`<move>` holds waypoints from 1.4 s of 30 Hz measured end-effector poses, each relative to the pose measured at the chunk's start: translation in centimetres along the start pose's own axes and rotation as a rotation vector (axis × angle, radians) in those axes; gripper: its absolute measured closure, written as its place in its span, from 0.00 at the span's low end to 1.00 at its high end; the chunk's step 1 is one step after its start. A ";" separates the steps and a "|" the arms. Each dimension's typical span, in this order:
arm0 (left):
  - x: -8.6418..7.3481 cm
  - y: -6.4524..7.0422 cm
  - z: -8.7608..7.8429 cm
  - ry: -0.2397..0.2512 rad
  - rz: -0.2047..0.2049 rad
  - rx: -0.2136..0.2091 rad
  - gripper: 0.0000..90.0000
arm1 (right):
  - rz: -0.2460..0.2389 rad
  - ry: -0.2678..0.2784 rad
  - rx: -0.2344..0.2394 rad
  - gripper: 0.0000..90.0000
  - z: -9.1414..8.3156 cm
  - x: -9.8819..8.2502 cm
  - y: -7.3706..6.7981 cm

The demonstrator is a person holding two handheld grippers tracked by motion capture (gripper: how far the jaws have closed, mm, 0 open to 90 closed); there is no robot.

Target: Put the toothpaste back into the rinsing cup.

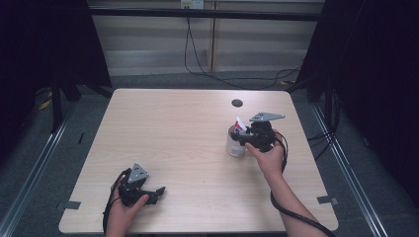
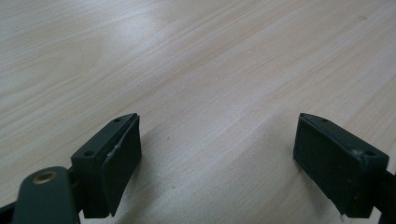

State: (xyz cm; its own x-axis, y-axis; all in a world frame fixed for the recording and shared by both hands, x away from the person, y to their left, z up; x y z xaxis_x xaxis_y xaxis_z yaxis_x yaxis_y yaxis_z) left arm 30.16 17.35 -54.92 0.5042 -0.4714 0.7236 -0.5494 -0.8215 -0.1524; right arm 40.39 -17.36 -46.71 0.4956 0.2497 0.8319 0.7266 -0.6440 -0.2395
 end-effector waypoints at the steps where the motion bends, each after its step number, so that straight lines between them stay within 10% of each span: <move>1: 0.0 0.0 0.0 0.000 0.000 0.000 0.17 | 0.002 0.001 0.001 0.56 0.0 0.0 0.0; 42: 0.0 0.0 0.0 0.001 0.000 0.001 0.17 | -0.049 -0.008 -0.003 0.28 -2.3 0.9 -1.1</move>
State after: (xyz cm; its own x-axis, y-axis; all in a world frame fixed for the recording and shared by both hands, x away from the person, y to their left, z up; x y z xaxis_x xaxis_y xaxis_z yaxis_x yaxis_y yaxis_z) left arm 30.17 17.35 -54.92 0.5038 -0.4709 0.7242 -0.5485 -0.8220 -0.1528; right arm 38.98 -18.12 -44.55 0.4633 0.2863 0.8387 0.7485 -0.6331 -0.1973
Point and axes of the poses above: each handheld gripper's, and its own axes: z roughly forward along the jaws, x roughly out of its top, y roughly to its right, the point moved 6 cm from there along z, roughly forward along the jaws, and after that the axes turned 14 degrees about x, right-handed, at the moved point
